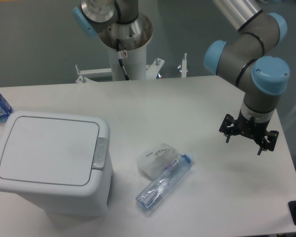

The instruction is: Open the trash can

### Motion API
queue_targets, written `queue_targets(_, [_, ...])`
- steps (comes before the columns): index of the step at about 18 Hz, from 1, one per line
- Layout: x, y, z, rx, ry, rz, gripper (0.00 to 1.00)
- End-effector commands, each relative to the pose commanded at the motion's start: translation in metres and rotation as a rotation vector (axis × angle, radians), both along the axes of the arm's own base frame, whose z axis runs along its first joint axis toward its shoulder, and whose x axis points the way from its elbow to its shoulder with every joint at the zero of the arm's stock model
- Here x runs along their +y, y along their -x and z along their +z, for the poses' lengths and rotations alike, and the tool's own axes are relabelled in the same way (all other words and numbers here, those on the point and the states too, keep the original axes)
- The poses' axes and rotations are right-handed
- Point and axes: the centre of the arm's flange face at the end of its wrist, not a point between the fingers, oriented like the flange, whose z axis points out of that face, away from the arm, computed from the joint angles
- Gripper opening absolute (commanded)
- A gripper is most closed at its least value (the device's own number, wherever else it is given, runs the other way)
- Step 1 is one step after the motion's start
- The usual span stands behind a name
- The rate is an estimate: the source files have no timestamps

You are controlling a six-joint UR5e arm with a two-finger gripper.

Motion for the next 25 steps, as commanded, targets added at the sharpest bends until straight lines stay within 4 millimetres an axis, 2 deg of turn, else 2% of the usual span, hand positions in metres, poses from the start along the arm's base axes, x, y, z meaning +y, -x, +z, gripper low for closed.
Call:
queue_targets(4, [0.002, 0.0, 0.004, 0.004, -0.01, 0.005, 1.0])
queue_targets(6, [0.009, -0.005, 0.012, 0.024, -0.029, 0.0, 1.0])
queue_targets(10, [0.024, -0.02, 0.034, 0.0, -0.149, 0.158, 1.0])
queue_targets(13, [0.042, -0.047, 0.07, -0.016, -0.245, 0.199, 1.0])
queue_targets(17, [0.068, -0.087, 0.114, -0.078, -0.371, 0.346, 1.0])
queue_targets(20, [0.091, -0.119, 0.132, -0.131, -0.423, 0.407, 1.0])
queue_targets(23, [0.102, -0.134, 0.138, -0.176, -0.456, 0.423, 1.0])
queue_targets(25, [0.116, -0.144, 0.15, -0.202, -0.499, 0.452, 1.0])
